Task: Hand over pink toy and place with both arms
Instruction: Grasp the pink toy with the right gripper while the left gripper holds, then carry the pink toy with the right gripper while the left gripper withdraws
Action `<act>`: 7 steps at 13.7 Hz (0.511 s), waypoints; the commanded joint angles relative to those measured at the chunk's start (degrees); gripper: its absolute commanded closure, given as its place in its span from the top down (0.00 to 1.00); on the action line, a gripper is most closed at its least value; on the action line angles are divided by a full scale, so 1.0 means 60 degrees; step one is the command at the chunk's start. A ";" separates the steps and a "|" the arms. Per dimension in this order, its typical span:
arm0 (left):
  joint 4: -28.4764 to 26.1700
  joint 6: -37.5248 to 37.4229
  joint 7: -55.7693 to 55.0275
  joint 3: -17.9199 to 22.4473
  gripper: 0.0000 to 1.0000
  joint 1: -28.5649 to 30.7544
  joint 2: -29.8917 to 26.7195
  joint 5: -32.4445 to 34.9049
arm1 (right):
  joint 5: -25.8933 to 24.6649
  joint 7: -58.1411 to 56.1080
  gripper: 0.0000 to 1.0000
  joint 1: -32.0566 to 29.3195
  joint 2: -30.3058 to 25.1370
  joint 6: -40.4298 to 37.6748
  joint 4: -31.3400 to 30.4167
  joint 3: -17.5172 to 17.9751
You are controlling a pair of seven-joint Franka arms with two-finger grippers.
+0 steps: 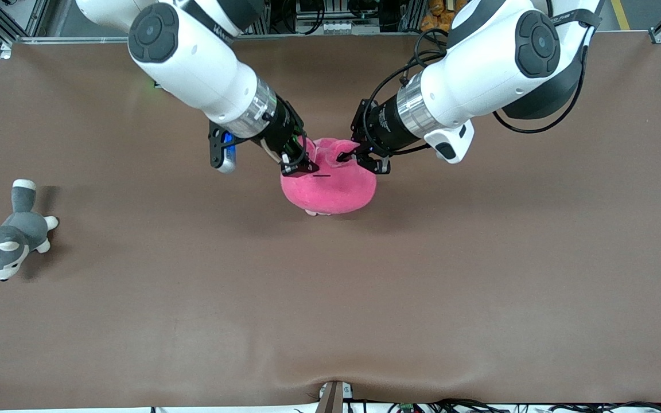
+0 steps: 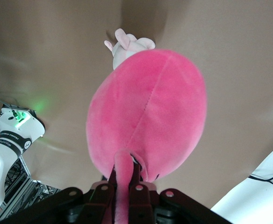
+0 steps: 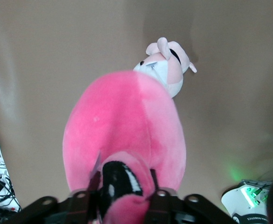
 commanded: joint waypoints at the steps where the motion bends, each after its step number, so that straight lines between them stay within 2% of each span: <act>1: 0.0129 0.0083 -0.0143 0.0054 0.05 -0.0074 0.0009 -0.0188 | -0.0169 0.0143 0.00 -0.0084 0.0099 -0.0104 0.0223 -0.0036; 2: 0.0129 0.0083 -0.0070 0.0054 0.15 -0.0074 -0.0020 -0.0188 | -0.0140 0.0143 0.00 -0.0201 0.0099 -0.0104 0.0237 -0.0051; 3: 0.0129 0.0083 -0.0041 0.0054 0.37 -0.0045 -0.0034 -0.0188 | -0.0125 0.0143 0.00 -0.0289 0.0099 -0.0104 0.0237 -0.0037; 4: 0.0129 0.0083 -0.0069 0.0068 0.75 0.0013 -0.0035 -0.0188 | -0.0154 0.0143 0.00 -0.0290 0.0113 -0.0104 0.0237 -0.0051; 5: 0.0129 0.0054 -0.0070 0.0068 1.00 0.0043 -0.0049 -0.0174 | -0.0183 0.0143 0.00 -0.0304 0.0084 -0.0104 0.0237 -0.0051; 7: 0.0129 0.0054 0.0250 0.0127 1.00 0.0130 -0.0093 -0.0159 | -0.0533 0.0056 0.00 -0.0653 0.0026 -0.0409 0.0266 -0.0066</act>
